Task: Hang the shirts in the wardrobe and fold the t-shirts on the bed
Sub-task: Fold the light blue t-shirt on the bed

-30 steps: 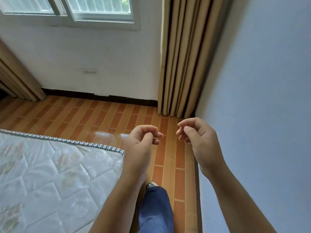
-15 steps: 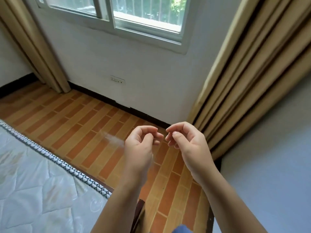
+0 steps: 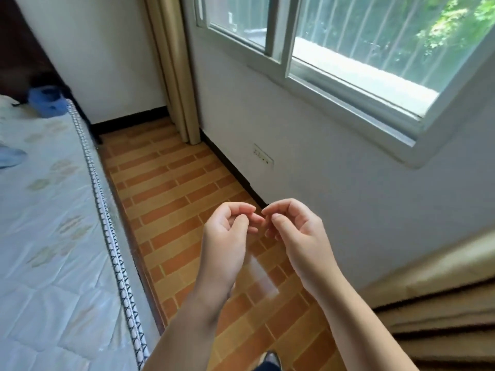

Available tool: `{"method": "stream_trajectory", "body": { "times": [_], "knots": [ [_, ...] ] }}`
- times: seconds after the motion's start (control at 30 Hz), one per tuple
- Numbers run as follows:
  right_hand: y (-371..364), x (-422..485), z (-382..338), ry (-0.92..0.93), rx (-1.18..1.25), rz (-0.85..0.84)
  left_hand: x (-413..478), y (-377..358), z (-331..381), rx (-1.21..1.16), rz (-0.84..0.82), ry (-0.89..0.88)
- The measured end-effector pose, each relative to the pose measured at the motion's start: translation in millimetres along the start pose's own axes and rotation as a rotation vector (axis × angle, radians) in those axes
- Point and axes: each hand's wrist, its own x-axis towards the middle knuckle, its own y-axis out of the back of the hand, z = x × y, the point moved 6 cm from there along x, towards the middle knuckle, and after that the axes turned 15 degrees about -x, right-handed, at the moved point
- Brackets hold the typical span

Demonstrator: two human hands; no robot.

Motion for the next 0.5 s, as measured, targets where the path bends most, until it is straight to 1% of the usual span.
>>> {"method": "stream_trajectory", "body": {
  "times": [0.07, 0.17, 0.33, 0.4, 0.5],
  "knots": [
    [-4.3, 36.6, -3.0, 0.028, 0.018, -0.042, 24.3, -5.3, 15.0, 0.022, 0.039, -0.092],
    [-23.7, 79.3, -5.9, 0.036, 0.070, -0.134, 52.9, 16.9, 24.5, 0.091, 0.172, -0.172],
    [-80.7, 123.4, -5.9, 0.042, 0.070, -0.321, 91.4, 76.3, 21.4, 0.045, 0.448, -0.177],
    [-106.5, 142.5, -9.1, 0.049, 0.056, -0.390, 110.9, 95.1, 22.8, 0.015, 0.499, -0.183],
    [-144.9, 179.8, -18.2, 0.076, 0.046, -0.432, 151.3, 124.5, 26.0, -0.021, 0.538, -0.177]
  ]
}}
